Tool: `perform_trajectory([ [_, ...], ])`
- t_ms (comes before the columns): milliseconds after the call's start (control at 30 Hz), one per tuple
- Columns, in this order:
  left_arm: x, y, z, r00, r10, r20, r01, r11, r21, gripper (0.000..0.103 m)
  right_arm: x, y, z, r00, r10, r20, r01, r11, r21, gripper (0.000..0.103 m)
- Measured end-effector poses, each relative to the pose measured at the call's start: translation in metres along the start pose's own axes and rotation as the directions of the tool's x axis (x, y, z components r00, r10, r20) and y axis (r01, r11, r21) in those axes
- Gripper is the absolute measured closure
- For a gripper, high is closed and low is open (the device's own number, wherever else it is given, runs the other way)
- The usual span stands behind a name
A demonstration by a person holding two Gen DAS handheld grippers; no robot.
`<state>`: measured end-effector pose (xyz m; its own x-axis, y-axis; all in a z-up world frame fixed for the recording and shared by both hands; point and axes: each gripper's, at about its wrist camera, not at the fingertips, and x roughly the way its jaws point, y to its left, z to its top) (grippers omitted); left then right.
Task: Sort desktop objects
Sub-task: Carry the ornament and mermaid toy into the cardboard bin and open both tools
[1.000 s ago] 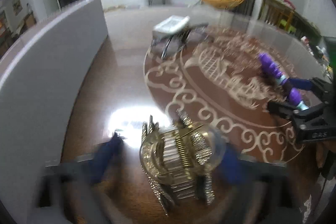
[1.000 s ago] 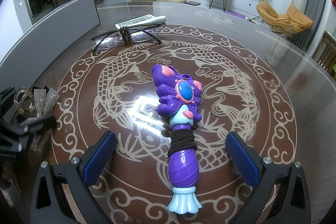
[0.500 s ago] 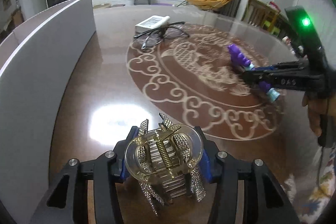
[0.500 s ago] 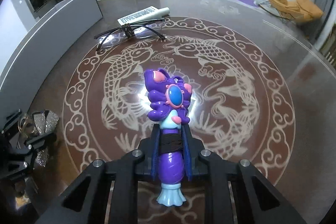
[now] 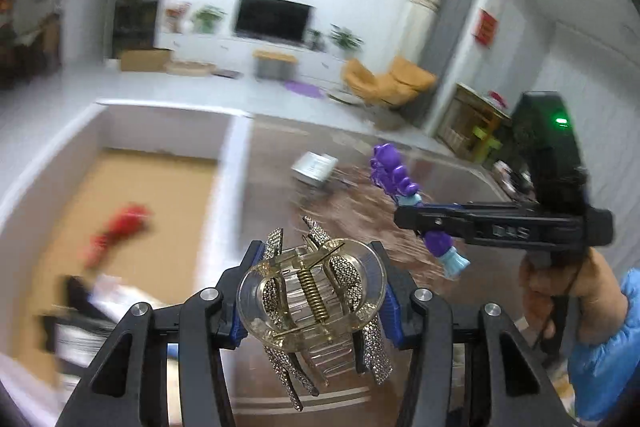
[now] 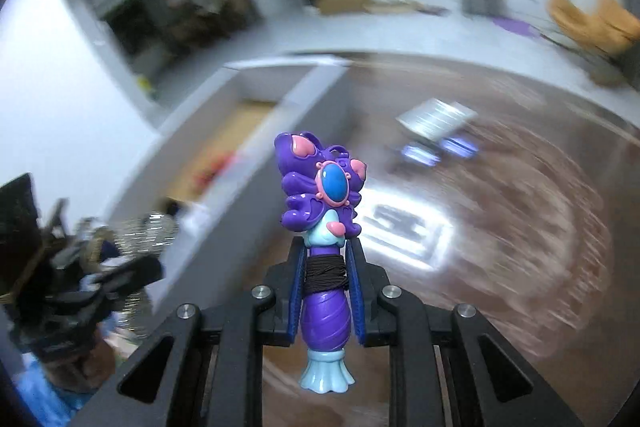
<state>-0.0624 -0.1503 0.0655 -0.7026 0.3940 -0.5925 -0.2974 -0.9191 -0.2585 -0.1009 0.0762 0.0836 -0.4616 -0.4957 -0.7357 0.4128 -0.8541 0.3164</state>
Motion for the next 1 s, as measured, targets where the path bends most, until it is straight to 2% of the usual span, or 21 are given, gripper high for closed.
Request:
perform_trajectory([
  [67, -0.014, 0.037, 0.005, 0.995, 0.095, 0.0, -0.095, 0.995, -0.021, 0.052, 0.017, 0.038, 0.01, 0.997, 0.079, 0.001, -0.079, 0.997, -0.027, 0.082],
  [133, -0.018, 0.078, 0.005, 0.978, 0.206, -0.034, -0.207, 0.977, -0.046, 0.052, 0.051, 0.084, 0.019, 0.989, 0.143, -0.026, -0.144, 0.987, -0.069, 0.082],
  [200, -0.015, 0.112, -0.001, 0.958, 0.273, -0.085, -0.28, 0.957, -0.076, 0.052, 0.08, 0.117, 0.02, 0.983, 0.177, -0.058, -0.182, 0.979, -0.097, 0.082],
  [300, -0.005, 0.148, -0.015, 0.931, 0.328, -0.159, -0.347, 0.932, -0.107, 0.052, 0.125, 0.151, 0.017, 0.978, 0.171, -0.117, -0.185, 0.974, -0.127, 0.082],
  [400, 0.007, 0.17, -0.03, 0.91, 0.346, -0.229, -0.381, 0.915, -0.133, 0.05, 0.158, 0.167, 0.01, 0.974, 0.146, -0.173, -0.173, 0.973, -0.155, 0.076],
  [433, 0.012, 0.175, -0.035, 0.9, 0.356, -0.251, -0.398, 0.907, -0.139, 0.047, 0.169, 0.17, 0.007, 0.972, 0.133, -0.193, -0.164, 0.974, -0.157, 0.063],
  [467, 0.016, 0.177, -0.038, 0.893, 0.364, -0.264, -0.41, 0.901, -0.143, 0.043, 0.173, 0.169, 0.006, 0.973, 0.123, -0.196, -0.155, 0.976, -0.155, 0.041],
  [500, 0.018, 0.178, -0.041, 0.886, 0.379, -0.266, -0.426, 0.893, -0.147, 0.034, 0.174, 0.168, 0.006, 0.976, 0.113, -0.187, -0.142, 0.979, -0.15, 0.028],
  [533, 0.019, 0.177, -0.043, 0.879, 0.398, -0.262, -0.444, 0.884, -0.147, 0.028, 0.17, 0.165, 0.005, 0.981, 0.112, -0.16, -0.135, 0.981, -0.142, 0.026],
  [633, 0.013, 0.169, -0.047, 0.88, 0.422, -0.216, -0.457, 0.878, -0.146, 0.025, 0.145, 0.15, 0.002, 0.988, 0.135, -0.081, -0.145, 0.98, -0.138, 0.022],
  [733, 0.005, 0.158, -0.045, 0.871, 0.457, -0.182, -0.482, 0.866, -0.13, 0.025, 0.114, 0.128, -0.005, 0.995, 0.101, 0.013, -0.097, 0.983, -0.157, 0.013],
  [800, -0.003, 0.137, -0.043, 0.883, 0.452, -0.128, -0.466, 0.878, -0.113, 0.025, 0.09, 0.101, -0.017, 0.994, 0.038, 0.101, -0.022, 0.988, -0.154, 0.004],
  [833, -0.007, 0.123, -0.043, 0.894, 0.436, -0.098, -0.445, 0.889, -0.105, 0.025, 0.08, 0.088, -0.026, 0.991, 0.008, 0.133, 0.012, 0.99, -0.142, 0.0],
  [900, -0.015, 0.086, -0.043, 0.927, 0.371, -0.048, -0.374, 0.923, -0.086, 0.025, 0.063, 0.043, -0.05, 0.979, -0.089, 0.181, 0.105, 0.991, -0.08, 0.0],
  [967, -0.02, 0.046, -0.043, 0.958, 0.285, -0.018, -0.286, 0.957, -0.046, 0.023, 0.059, 0.002, -0.073, 0.966, -0.193, 0.175, 0.201, 0.979, -0.031, 0.0],
  [1000, -0.019, 0.026, -0.044, 0.97, 0.242, -0.01, -0.242, 0.97, -0.018, 0.018, 0.061, -0.021, -0.086, 0.955, -0.258, 0.145, 0.261, 0.965, -0.003, 0.0],
])
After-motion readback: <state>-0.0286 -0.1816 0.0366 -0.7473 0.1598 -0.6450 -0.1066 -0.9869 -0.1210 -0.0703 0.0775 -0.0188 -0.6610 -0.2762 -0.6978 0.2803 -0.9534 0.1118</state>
